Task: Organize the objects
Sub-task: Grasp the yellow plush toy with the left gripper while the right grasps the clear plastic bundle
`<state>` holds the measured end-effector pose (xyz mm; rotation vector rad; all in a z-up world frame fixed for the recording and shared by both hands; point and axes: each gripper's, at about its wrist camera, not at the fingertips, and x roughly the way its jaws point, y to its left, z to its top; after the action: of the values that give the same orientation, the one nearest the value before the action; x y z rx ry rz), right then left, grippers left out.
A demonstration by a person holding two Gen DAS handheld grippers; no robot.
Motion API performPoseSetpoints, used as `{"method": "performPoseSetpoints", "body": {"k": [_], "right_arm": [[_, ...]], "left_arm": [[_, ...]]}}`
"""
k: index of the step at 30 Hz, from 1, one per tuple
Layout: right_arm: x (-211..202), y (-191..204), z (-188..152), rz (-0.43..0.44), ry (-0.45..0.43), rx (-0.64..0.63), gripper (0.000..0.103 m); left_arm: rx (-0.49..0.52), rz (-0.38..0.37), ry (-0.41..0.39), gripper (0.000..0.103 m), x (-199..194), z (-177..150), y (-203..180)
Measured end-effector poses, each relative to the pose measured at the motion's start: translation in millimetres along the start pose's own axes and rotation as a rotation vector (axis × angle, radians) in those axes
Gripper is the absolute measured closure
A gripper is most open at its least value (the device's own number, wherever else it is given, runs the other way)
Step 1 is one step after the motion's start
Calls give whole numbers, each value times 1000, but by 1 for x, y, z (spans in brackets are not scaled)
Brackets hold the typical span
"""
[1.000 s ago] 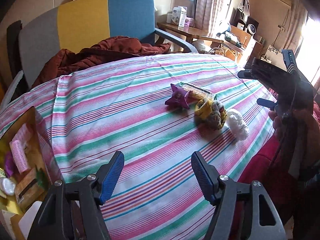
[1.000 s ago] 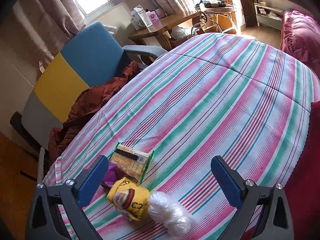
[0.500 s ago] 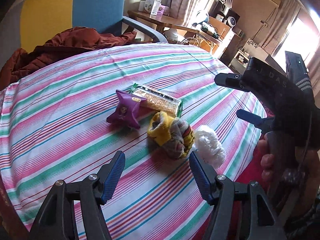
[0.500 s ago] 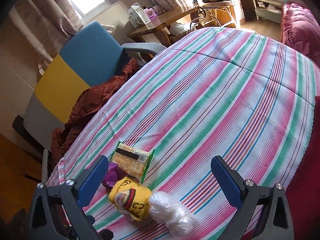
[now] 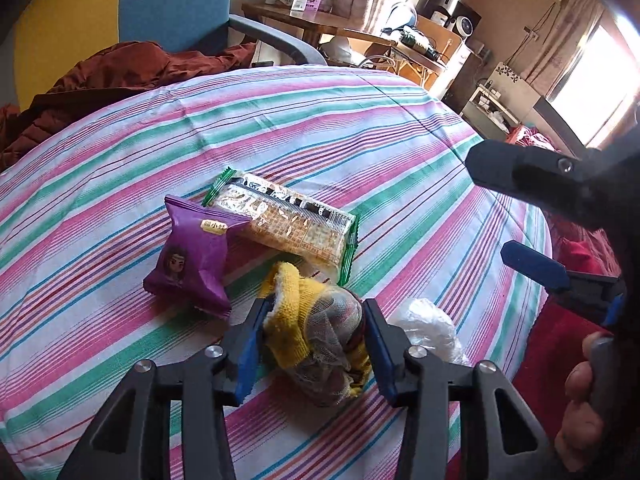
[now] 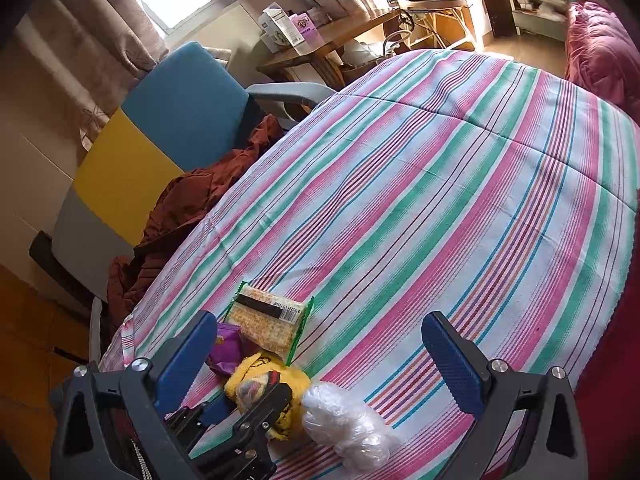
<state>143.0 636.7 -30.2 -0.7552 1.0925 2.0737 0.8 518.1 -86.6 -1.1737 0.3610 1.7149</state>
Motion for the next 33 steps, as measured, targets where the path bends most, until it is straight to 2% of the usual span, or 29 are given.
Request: {"method": "performPoseSetpoints", "body": {"k": [1, 3, 12, 20, 27, 33], "right_arm": [[1, 1, 0, 0, 2, -3, 0], [2, 2, 0, -13, 12, -16, 0], [14, 10, -4, -62, 63, -74, 0], [24, 17, -10, -138, 108, -143, 0], [33, 21, -16, -196, 157, -186, 0], [43, 27, -28, -210, 253, -231, 2]], "left_arm": [[1, -6, -6, 65, -3, -2, 1], [-1, -6, -23, 67, -12, -9, 4], [-88, 73, -87, 67, -71, -72, 51], [-133, 119, -96, 67, -107, -125, 71], [-184, 111, -105, 66, -112, -135, 83], [-177, 128, -107, 66, -110, -135, 80]]}}
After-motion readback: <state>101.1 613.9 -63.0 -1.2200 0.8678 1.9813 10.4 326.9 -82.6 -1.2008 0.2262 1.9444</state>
